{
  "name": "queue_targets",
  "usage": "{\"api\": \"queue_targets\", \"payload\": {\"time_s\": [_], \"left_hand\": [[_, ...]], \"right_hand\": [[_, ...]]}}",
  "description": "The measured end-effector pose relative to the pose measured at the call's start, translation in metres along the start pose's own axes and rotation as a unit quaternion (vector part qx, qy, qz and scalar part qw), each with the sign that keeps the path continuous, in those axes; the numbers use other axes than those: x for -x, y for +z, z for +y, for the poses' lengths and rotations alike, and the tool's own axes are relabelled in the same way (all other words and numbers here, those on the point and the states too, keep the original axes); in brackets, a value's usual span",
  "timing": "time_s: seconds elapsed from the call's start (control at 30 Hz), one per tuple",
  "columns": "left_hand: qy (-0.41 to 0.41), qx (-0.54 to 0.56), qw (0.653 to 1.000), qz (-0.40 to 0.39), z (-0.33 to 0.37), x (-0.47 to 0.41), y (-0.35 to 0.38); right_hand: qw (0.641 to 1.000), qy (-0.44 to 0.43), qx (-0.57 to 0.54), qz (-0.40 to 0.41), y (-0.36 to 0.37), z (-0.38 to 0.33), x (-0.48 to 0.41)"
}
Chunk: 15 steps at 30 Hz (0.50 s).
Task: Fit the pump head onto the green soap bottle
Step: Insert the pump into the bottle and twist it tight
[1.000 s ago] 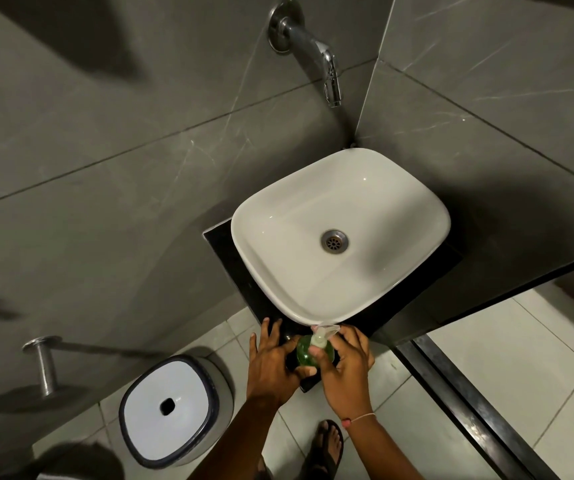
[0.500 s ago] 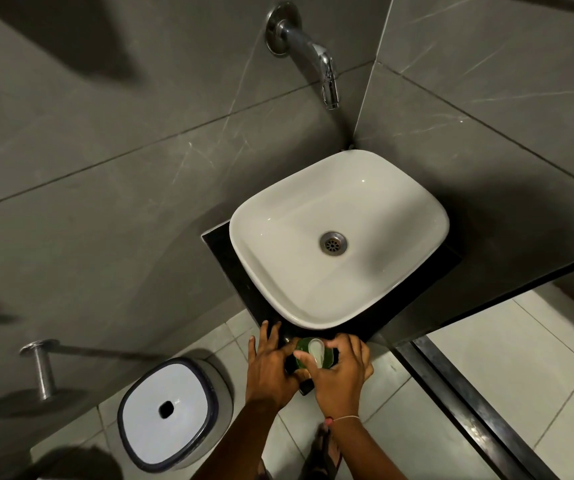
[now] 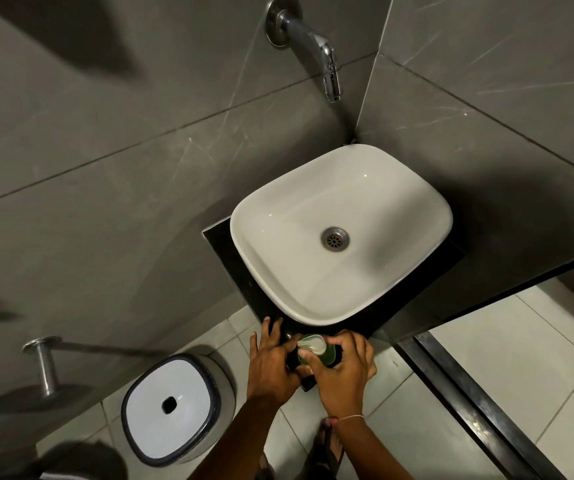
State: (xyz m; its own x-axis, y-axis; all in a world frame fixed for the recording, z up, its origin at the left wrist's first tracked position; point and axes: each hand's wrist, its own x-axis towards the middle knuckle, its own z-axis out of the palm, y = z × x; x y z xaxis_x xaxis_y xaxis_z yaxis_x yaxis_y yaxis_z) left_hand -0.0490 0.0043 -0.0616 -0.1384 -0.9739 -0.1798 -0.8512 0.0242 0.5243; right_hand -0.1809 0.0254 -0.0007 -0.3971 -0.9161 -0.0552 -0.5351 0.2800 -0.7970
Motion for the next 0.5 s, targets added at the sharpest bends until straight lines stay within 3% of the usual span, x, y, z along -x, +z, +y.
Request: {"api": "queue_targets", "payload": {"time_s": [0.17, 0.37, 0.5], "left_hand": [[-0.002, -0.001, 1.0, -0.006, -0.001, 0.001, 0.0], [-0.004, 0.004, 1.0, -0.003, 0.002, 0.001, -0.001], [-0.005, 0.003, 1.0, -0.003, 0.002, 0.001, -0.002]], "right_hand": [[0.998, -0.058, -0.019, -0.011, -0.008, 0.005, 0.003], [0.999, 0.01, -0.03, 0.022, 0.002, -0.011, 0.001], [0.999, -0.037, -0.037, 0.003, -0.003, -0.003, 0.004]]}}
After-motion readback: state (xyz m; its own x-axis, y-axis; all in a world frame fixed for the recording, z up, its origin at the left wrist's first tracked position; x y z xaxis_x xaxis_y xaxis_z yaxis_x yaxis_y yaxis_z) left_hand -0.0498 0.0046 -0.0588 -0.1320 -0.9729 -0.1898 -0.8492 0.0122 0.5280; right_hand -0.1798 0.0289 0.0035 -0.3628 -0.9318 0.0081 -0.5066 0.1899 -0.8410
